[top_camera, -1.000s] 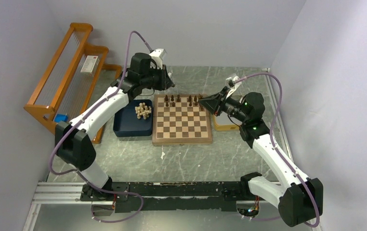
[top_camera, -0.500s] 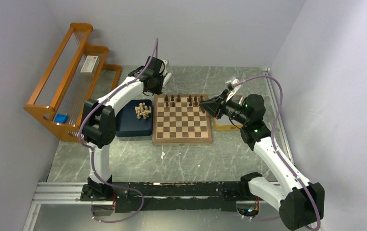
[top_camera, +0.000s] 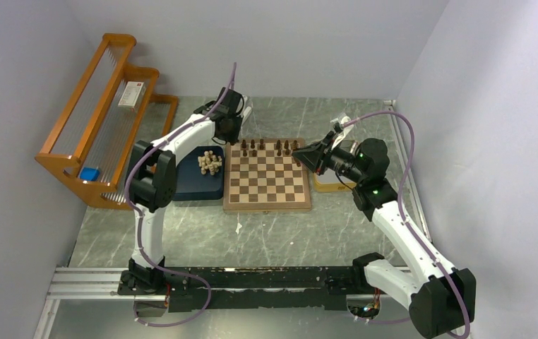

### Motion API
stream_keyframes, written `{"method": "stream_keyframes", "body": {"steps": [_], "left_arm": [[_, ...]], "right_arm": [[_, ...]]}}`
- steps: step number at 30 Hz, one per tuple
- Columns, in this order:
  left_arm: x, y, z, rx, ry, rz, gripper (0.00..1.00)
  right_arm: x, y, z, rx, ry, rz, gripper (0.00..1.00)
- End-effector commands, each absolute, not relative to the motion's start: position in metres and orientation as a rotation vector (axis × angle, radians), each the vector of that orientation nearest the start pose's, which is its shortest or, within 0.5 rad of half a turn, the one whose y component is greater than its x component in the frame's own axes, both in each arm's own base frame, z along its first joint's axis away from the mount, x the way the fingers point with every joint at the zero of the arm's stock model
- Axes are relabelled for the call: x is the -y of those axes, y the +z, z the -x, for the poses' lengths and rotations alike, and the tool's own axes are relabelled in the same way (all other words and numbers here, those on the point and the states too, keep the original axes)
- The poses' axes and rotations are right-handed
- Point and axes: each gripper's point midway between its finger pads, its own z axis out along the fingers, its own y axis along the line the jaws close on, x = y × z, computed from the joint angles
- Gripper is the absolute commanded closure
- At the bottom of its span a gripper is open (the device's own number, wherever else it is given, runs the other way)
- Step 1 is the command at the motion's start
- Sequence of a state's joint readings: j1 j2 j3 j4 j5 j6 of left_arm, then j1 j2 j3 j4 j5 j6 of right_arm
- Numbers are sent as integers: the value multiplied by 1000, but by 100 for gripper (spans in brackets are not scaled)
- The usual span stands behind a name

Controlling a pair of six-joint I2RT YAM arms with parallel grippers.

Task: Set up the chess pieces on the board
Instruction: Place the chess piece on the chessboard.

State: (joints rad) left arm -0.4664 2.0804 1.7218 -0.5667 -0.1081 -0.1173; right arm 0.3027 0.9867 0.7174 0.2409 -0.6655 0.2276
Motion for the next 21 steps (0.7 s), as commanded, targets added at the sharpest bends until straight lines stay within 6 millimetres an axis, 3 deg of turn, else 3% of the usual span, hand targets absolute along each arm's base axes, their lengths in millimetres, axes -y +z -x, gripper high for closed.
{"method": "stream_keyframes", "body": {"steps": [1, 21], "left_arm": [[226, 89, -476, -2440, -150, -392, 85], [233, 70, -478, -2463, -184, -391, 85]], "right_arm": [[-209, 287, -277, -1537, 924, 608, 87], [-207, 291, -273, -1522, 905, 626, 86]]}}
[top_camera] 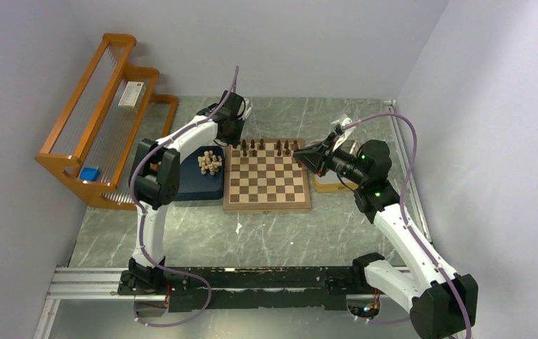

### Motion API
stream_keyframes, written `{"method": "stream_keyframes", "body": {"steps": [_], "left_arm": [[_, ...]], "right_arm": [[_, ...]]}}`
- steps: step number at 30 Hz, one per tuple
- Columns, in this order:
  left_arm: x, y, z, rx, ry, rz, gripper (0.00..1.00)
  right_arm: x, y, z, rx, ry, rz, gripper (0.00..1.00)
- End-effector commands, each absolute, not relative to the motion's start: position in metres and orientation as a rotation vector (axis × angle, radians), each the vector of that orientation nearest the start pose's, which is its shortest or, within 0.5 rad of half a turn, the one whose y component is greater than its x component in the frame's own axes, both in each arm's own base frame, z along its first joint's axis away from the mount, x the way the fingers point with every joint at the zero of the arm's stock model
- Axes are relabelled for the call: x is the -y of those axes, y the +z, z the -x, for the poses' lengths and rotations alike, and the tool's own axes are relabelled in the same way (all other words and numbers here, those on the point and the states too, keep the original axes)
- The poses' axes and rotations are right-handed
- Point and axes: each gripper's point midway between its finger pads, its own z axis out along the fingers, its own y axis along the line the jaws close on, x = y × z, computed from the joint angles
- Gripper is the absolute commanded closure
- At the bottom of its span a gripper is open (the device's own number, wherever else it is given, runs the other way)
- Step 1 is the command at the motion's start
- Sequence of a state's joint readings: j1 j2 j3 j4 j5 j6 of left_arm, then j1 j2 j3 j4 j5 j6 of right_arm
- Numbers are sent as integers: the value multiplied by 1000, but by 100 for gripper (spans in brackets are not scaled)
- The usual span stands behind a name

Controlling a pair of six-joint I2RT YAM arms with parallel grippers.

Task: Set up the chess pieces on the board
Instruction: Place the chess piece on the chessboard.

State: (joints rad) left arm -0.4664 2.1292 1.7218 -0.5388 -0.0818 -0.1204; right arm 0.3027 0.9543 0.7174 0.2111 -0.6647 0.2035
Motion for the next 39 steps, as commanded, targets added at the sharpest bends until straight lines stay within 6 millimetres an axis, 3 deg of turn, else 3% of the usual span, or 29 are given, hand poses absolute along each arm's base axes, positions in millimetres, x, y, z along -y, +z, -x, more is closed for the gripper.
{"method": "stream_keyframes", "body": {"steps": [1, 11, 21, 39], "left_arm": [[233, 70, -478, -2464, -183, -392, 85], [233, 66, -479, -2466, -182, -391, 84], [231, 65, -480, -2470, -166, -387, 73], [230, 73, -483, -2452, -164, -375, 68]], "right_arm": [[-207, 291, -274, -1522, 903, 625, 86], [-206, 290, -274, -1526, 896, 625, 85], [-206, 288, -275, -1532, 891, 627, 84], [-205, 287, -274, -1529, 885, 633, 83]]}}
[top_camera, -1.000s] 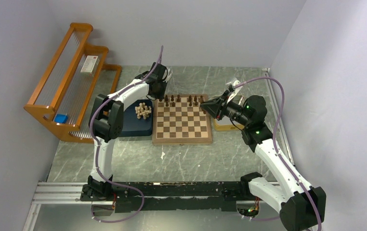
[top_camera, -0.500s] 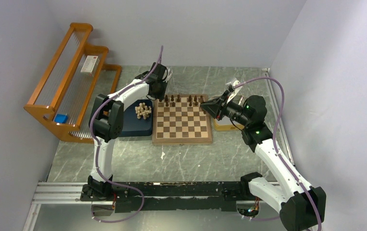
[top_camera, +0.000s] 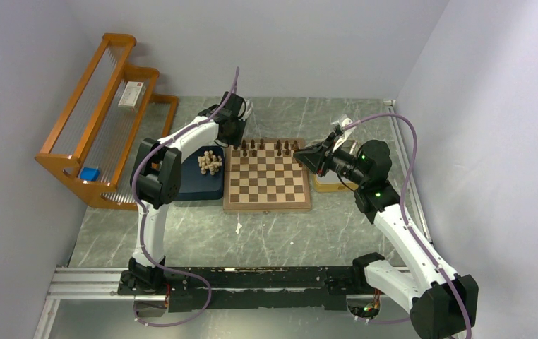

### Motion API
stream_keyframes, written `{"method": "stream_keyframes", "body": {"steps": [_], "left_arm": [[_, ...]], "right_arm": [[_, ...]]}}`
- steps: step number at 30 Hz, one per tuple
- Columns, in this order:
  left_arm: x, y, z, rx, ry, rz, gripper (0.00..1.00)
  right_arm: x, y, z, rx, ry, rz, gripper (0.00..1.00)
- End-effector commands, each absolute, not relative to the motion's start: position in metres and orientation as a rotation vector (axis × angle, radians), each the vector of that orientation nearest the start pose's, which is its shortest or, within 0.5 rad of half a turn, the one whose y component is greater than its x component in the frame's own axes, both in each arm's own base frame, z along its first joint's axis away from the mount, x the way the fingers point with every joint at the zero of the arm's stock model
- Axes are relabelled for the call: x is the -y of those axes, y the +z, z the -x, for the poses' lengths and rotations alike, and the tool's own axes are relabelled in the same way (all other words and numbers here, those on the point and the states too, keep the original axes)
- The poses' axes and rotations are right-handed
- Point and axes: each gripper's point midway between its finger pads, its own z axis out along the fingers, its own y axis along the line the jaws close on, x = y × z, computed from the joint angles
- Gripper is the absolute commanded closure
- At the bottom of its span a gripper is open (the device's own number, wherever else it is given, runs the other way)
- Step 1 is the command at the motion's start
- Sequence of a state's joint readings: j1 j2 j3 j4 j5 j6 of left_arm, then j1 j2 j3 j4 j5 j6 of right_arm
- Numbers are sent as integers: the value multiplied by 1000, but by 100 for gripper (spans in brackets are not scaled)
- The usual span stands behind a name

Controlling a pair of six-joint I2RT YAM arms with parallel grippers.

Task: Set up the chess pieces on the board
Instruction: Place the chess piece on the chessboard.

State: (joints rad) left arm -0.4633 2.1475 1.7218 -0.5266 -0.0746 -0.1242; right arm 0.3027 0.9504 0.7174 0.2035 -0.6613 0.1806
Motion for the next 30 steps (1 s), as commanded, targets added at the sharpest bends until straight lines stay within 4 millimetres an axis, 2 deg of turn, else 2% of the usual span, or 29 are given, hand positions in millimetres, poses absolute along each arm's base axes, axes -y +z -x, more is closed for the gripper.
{"method": "stream_keyframes", "body": {"steps": [1, 4, 8, 13, 18, 19, 21, 23, 30], "left_arm": [[229, 75, -483, -2449, -165, -374, 67], [231, 80, -484, -2447, -176, -372, 65], [232, 98, -485, -2424, -192, -348, 62], [234, 138, -487, -2351, -248, -298, 59], [238, 185, -481, -2256, -356, -262, 53], [239, 199, -477, -2225, -403, -264, 51], [246, 212, -468, -2189, -502, -273, 50], [254, 235, -452, -2121, -640, -299, 49], [284, 278, -389, -1951, -1036, -415, 41]], "right_arm": [[-205, 287, -274, -1530, 886, 633, 83], [-205, 286, -274, -1533, 887, 631, 83], [-205, 282, -277, -1558, 899, 602, 84], [-205, 285, -282, -1579, 912, 541, 85], [-201, 291, -293, -1619, 947, 385, 84], [-201, 292, -296, -1631, 960, 349, 84], [-200, 296, -300, -1646, 994, 263, 85], [-201, 302, -303, -1641, 1039, 193, 84], [-201, 323, -310, -1568, 1205, -47, 84]]}}
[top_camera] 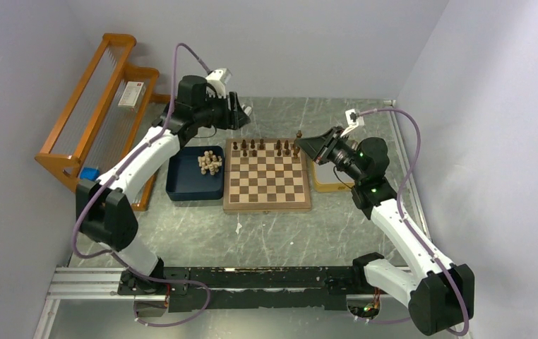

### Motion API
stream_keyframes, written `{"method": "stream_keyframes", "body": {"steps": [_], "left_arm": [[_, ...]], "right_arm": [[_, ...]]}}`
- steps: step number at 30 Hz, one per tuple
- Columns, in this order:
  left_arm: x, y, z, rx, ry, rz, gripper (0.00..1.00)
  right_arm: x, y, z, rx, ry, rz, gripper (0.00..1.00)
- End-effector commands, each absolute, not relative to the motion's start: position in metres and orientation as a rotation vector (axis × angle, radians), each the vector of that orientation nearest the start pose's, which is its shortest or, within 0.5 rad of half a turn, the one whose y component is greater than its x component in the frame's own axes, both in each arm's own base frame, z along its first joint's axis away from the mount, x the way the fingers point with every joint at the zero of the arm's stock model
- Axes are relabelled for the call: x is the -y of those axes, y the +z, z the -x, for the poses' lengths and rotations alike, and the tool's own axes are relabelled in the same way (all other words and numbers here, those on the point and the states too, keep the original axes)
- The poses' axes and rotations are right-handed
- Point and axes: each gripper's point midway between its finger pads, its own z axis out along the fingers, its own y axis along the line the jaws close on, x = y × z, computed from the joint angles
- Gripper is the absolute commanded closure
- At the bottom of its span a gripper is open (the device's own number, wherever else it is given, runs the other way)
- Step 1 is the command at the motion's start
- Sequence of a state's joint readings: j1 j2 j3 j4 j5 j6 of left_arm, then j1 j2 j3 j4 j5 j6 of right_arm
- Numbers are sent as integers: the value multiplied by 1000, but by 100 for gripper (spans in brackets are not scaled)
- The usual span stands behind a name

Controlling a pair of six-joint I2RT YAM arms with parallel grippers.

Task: Set up the chess pieces on the board
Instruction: Place the chess piece on the chessboard.

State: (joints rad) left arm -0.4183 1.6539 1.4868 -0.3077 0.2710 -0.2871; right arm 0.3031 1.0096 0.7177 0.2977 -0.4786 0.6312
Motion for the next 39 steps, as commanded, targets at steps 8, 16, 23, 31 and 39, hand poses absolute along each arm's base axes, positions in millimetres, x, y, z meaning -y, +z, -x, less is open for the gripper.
{"method": "stream_keyframes", "body": {"steps": [8, 16, 23, 31, 39], "left_arm": [[311, 317, -314, -1680, -1497, -471, 38], [347, 338, -277, -1518, -1664, -473, 34], [377, 371, -271, -1393, -1712, -405, 32], [398, 364, -297, -1407, -1689, -265, 32], [415, 373, -311, -1383, -1693, -272, 32]], "right_arm": [[-183, 354, -326, -1396, 1316, -342, 83], [-169, 380, -337, -1284, 1341, -481, 84], [-153, 381, -342, -1221, 1331, -615, 84], [-142, 372, -348, -1156, 1371, -751, 84], [-144, 366, -350, -1156, 1397, -777, 84]]}}
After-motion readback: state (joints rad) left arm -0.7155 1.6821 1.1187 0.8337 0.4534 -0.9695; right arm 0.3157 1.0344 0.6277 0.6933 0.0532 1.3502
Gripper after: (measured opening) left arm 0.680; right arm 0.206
